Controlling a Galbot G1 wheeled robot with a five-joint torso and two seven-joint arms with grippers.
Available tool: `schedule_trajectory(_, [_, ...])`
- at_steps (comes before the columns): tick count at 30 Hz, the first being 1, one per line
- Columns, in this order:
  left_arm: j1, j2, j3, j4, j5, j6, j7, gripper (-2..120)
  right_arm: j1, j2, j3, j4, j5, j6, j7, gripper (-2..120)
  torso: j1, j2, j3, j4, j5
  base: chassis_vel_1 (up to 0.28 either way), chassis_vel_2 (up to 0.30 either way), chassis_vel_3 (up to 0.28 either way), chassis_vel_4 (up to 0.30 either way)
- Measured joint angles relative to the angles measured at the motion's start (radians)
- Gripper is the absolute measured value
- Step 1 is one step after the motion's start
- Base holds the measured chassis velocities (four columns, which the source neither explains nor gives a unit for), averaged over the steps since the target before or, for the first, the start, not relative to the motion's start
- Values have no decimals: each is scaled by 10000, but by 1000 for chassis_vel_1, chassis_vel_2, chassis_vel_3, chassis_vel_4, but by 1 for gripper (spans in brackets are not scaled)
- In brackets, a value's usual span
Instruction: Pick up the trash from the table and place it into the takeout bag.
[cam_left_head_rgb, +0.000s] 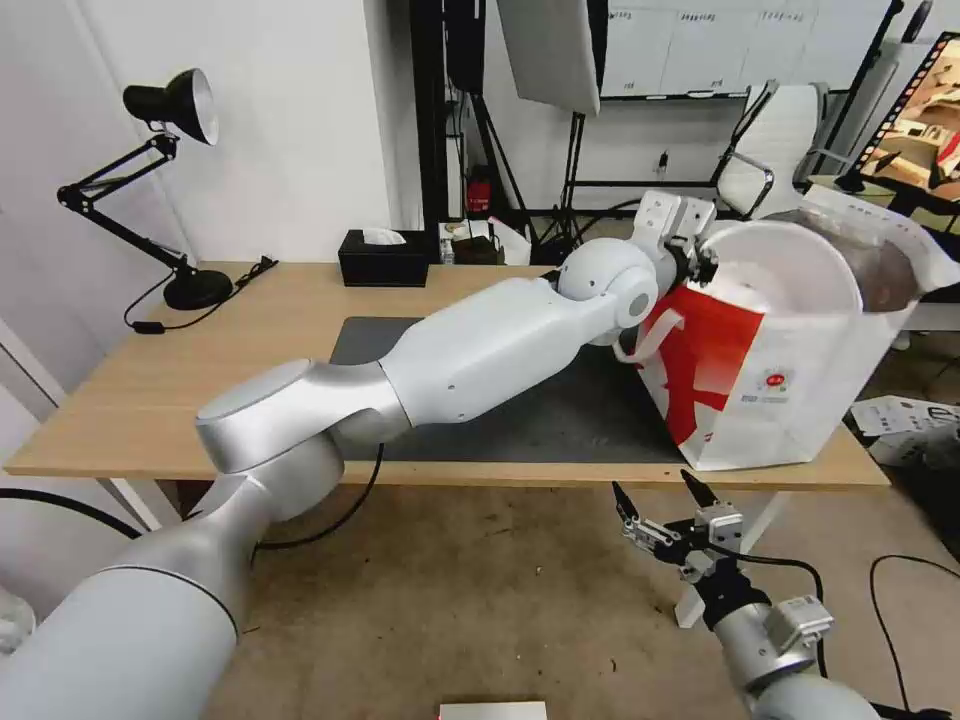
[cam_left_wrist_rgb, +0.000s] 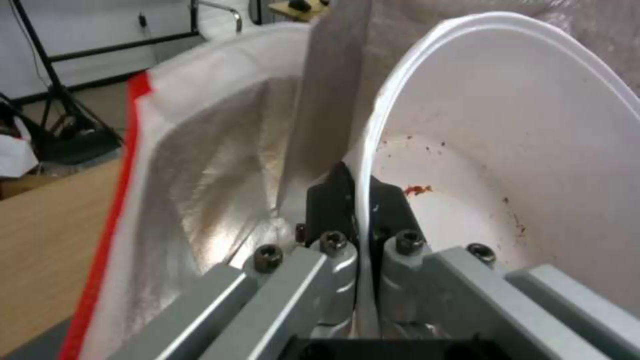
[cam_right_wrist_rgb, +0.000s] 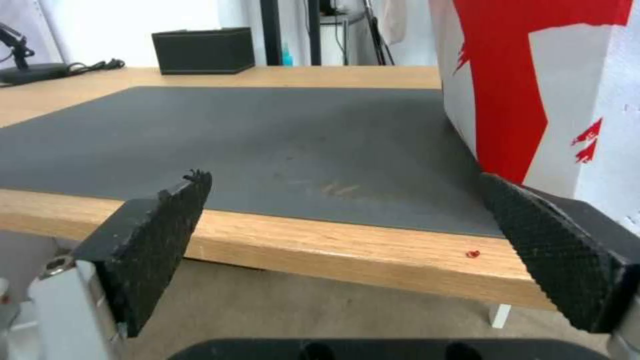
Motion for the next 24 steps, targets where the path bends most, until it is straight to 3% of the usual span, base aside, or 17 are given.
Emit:
schedule_trajectory(10, [15, 2, 22, -217, 15, 28, -290, 29, 0, 0, 0, 0, 0, 0, 0, 100, 0, 0, 0, 0, 0, 0, 0, 0, 0])
schedule_trajectory(12, [67, 35, -32, -367, 1, -157, -468, 42, 0, 0, 0, 0, 0, 0, 0, 100, -1, 0, 0, -1, 0, 0, 0, 0, 0])
schedule_trajectory(14, [74, 54, -53, -411, 1, -191, -497, 44, 0, 0, 0, 0, 0, 0, 0, 100, 0, 0, 0, -1, 0, 0, 0, 0, 0])
schedule_trajectory(15, [83, 118, -141, -616, -4, -323, -591, 52, 0, 0, 0, 0, 0, 0, 0, 100, 0, 0, 0, 0, 0, 0, 0, 0, 0])
schedule_trajectory(18, [85, 167, -196, -777, -20, -398, -678, 56, 0, 0, 0, 0, 0, 0, 0, 100, 1, 0, 0, 0, 0, 0, 0, 0, 0])
schedule_trajectory(20, [86, 365, -334, -1271, -91, -578, -899, 69, 0, 0, 0, 0, 0, 0, 0, 100, 0, 0, -1, -4, 0, 0, 0, 0, 0])
schedule_trajectory(22, [86, 444, -364, -1433, -95, -642, -975, 71, 0, 0, 0, 0, 0, 0, 0, 100, 0, 1, -1, -3, 0, 0, 0, 0, 0])
schedule_trajectory(24, [78, 648, -404, -1788, -60, -849, -1248, 80, 0, 0, 0, 0, 0, 0, 0, 100, -1, 1, -1, -4, 0, 0, 0, 0, 0])
